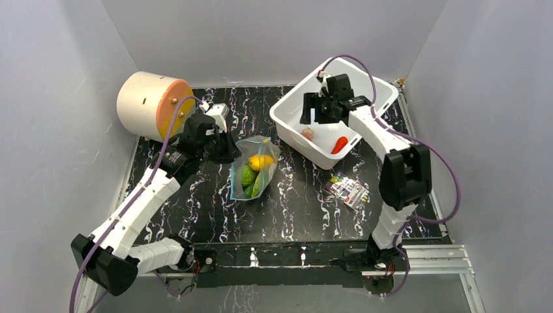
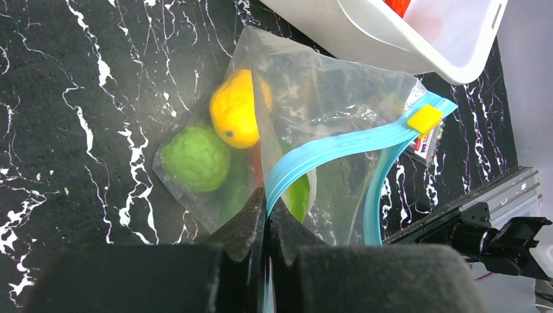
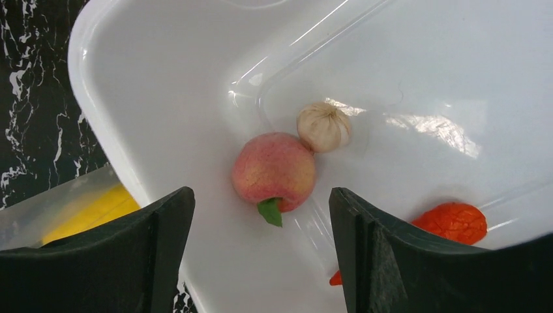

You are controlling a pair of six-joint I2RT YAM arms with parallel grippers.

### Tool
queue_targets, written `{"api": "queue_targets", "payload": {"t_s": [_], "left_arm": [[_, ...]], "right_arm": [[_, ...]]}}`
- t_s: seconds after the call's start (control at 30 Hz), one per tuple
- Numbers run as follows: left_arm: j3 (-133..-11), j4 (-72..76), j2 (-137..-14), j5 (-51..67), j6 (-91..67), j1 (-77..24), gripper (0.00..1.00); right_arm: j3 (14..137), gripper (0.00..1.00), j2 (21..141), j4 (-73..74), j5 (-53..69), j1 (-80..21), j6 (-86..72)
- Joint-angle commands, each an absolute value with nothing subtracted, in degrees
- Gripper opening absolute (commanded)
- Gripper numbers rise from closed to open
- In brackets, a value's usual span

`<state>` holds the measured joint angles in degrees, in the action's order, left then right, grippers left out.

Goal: Place the food in the zip-top bag and seal the zipper
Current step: Pick up the fake fruit from the bin.

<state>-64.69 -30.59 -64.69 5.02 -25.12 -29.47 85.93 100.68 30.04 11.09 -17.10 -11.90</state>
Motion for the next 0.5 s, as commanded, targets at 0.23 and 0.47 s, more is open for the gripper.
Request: {"api": "queue_targets", "payload": {"t_s": [0.23, 0.47], "left_arm": [[-63.4, -32.5, -59.6, 3.2, -26.7, -29.7, 0.0], [-62.6, -31.9, -59.9, 4.4, -27.2, -29.7, 0.0]], "right_arm": [[102.0, 0.79, 117.7, 43.2, 25.9, -16.6, -7.0], [103.5, 0.79, 122.2, 49.0, 23.6, -16.6, -4.0]]}}
